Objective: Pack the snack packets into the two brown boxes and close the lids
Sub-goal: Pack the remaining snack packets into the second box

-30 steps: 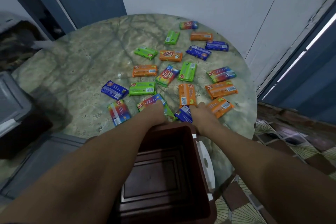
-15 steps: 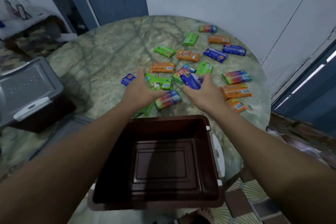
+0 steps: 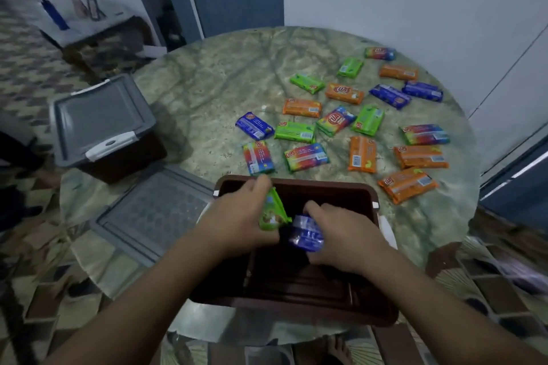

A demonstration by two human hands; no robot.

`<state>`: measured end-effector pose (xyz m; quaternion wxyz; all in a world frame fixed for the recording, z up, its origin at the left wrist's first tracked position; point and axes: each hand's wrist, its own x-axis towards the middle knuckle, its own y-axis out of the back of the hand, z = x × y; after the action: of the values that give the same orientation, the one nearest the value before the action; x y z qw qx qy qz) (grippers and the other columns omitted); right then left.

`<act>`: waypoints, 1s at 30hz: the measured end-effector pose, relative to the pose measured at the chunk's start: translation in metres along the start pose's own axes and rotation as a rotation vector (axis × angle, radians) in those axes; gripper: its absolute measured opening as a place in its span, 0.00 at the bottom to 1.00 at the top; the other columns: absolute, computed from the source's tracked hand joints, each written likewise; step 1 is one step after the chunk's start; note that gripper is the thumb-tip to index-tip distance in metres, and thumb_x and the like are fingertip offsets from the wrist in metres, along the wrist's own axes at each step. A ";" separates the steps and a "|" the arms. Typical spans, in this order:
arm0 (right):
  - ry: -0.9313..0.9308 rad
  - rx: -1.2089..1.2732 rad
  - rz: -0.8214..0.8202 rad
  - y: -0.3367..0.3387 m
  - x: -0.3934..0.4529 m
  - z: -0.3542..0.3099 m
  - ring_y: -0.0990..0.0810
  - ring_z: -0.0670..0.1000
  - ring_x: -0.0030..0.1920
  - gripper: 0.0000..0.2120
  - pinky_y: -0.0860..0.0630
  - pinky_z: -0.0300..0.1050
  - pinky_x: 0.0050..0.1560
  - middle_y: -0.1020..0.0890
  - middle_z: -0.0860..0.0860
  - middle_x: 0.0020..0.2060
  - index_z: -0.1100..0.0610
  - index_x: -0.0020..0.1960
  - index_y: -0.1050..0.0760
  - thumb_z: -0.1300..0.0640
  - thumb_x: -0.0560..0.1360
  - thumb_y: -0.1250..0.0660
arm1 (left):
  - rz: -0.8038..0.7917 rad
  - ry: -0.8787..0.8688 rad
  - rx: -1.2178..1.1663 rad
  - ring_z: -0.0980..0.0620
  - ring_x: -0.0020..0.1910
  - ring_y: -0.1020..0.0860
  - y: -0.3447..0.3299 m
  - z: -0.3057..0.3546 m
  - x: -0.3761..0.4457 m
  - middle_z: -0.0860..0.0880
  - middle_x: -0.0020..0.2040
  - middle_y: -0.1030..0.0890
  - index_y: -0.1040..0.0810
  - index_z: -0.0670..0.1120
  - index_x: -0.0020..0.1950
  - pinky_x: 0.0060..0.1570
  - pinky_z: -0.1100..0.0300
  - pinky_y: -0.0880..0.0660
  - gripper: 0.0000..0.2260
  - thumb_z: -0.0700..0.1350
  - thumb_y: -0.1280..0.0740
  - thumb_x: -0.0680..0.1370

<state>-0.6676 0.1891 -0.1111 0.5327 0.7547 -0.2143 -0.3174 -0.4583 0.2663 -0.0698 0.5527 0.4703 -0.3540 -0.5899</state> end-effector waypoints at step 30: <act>0.135 -0.273 -0.039 0.005 0.056 0.049 0.29 0.54 0.64 0.35 0.26 0.50 0.57 0.26 0.47 0.64 0.44 0.76 0.33 0.40 0.72 0.26 | -0.132 0.081 0.130 0.43 0.56 0.22 -0.063 0.005 0.055 0.45 0.58 0.25 0.25 0.48 0.66 0.49 0.50 0.23 0.18 0.45 0.29 0.77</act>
<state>-0.6620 0.1175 -0.1315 0.6372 0.6989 -0.1182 -0.3026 -0.4805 0.2206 -0.1363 0.4948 0.5508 -0.3372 -0.5815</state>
